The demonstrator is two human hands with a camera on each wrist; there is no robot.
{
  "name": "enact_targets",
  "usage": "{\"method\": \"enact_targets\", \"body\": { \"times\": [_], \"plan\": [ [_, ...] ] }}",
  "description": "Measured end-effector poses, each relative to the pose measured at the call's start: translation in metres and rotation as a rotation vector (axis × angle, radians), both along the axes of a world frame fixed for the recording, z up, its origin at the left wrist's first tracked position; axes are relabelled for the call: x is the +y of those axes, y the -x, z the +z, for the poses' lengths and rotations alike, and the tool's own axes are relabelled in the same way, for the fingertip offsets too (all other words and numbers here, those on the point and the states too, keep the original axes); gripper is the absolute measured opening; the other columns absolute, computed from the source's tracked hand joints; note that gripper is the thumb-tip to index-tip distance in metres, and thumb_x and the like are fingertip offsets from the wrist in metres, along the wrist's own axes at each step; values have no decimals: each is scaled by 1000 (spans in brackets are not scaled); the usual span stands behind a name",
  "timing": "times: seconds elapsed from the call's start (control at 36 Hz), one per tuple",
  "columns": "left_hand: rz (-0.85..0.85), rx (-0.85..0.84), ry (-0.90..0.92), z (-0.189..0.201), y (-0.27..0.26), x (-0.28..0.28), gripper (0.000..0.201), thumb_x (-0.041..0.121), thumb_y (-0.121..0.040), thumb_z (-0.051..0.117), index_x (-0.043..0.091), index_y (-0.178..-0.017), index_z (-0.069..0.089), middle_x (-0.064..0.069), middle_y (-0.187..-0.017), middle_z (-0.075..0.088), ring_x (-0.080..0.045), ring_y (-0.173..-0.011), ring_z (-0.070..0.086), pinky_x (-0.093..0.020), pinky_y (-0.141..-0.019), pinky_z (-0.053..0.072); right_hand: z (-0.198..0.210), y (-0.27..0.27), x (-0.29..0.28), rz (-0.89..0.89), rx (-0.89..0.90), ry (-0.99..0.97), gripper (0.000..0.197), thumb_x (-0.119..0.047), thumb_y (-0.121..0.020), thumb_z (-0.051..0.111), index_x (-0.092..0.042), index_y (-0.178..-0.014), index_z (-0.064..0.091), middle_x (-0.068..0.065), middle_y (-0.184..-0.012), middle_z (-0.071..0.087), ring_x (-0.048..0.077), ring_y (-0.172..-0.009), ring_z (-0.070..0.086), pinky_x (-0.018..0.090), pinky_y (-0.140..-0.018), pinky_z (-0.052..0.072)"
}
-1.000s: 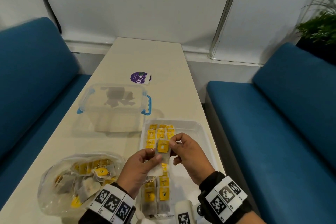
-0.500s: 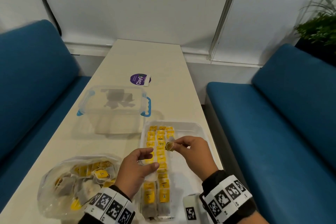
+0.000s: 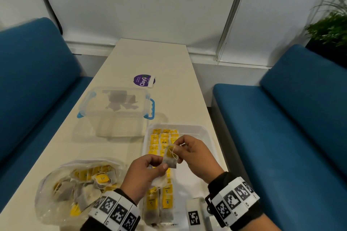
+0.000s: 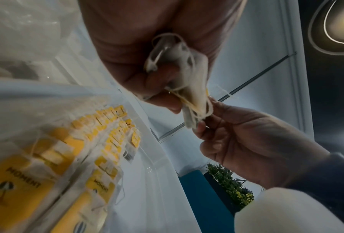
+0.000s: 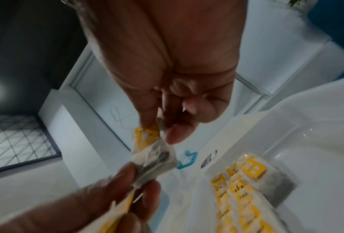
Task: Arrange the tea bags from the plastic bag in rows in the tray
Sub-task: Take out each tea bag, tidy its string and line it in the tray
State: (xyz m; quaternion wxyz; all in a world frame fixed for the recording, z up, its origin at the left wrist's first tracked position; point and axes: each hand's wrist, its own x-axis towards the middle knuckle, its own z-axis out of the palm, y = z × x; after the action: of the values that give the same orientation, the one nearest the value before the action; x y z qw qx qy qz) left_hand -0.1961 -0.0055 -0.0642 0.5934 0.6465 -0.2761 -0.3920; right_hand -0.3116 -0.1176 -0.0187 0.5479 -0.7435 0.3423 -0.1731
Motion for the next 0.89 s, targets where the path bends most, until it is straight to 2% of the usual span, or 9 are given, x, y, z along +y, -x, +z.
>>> {"method": "enact_targets", "body": {
  "times": [0.08,0.19,0.33,0.44,0.53,0.64,0.72,0.83,0.89],
  "plan": [
    [39,43,-3,-3,-1,-1,7,2,-77,71,9,-74,69,3,-61,65,-11,-57,57,-19,-53,45,-1,2,0,-6,18,-99,24,-11,-81,71,-15,-94,52,2,-71,61,0,-50,52,11,-43,36],
    [73,145,3,-2,0,-3,9,0,-77,69,8,-72,70,-1,-62,65,-10,-53,58,-18,-46,44,-9,2,2,18,90,-177,43,-8,-72,78,-14,-99,46,11,-90,66,14,-65,57,22,-43,38],
    [76,229,-46,-5,0,-5,4,-1,-79,67,2,-80,68,-8,-66,64,-10,-47,57,-19,-40,43,-20,-2,-2,-43,76,-180,36,4,-72,73,-13,-81,44,5,-65,53,19,-58,54,23,-41,36],
    [113,255,-80,-11,-5,-5,11,0,-82,65,7,-89,69,-11,-79,66,-15,-58,59,-20,-43,46,-29,-4,-22,-175,152,-144,35,9,-73,69,-13,-74,42,6,-67,51,15,-54,52,16,-38,34],
    [130,267,-99,-13,-8,-2,14,1,-84,62,6,-96,68,-11,-84,66,-13,-58,58,-17,-40,43,-45,-8,-46,-256,250,-93,32,8,-76,67,-14,-70,44,7,-72,55,15,-57,53,19,-44,35],
    [110,302,-106,-12,-8,2,14,3,-89,56,3,-99,65,-10,-80,64,-5,-38,51,-14,-33,33,-65,-15,-63,-266,347,-90,30,7,-78,63,-16,-69,47,6,-74,57,15,-60,55,20,-45,37],
    [113,339,-96,-12,-10,4,13,3,-89,55,3,-99,65,-12,-81,64,-6,-42,55,-15,-35,37,-75,-23,-67,-237,405,-82,29,7,-76,63,-17,-67,50,7,-79,60,20,-70,58,24,-52,43],
    [116,354,-100,-13,-11,4,14,3,-89,55,3,-98,65,-10,-79,67,-10,-52,59,-19,-41,44,-88,-32,-65,-218,475,-28,31,6,-74,59,-21,-61,54,5,-87,59,26,-91,62,32,-76,54],
    [118,368,-99,-14,-11,4,14,2,-90,54,3,-97,65,-10,-78,67,-11,-56,60,-20,-43,46,-90,-35,-62,-200,516,-1,33,5,-76,58,-24,-60,54,1,-87,58,21,-87,60,29,-74,52]
  ]
}}
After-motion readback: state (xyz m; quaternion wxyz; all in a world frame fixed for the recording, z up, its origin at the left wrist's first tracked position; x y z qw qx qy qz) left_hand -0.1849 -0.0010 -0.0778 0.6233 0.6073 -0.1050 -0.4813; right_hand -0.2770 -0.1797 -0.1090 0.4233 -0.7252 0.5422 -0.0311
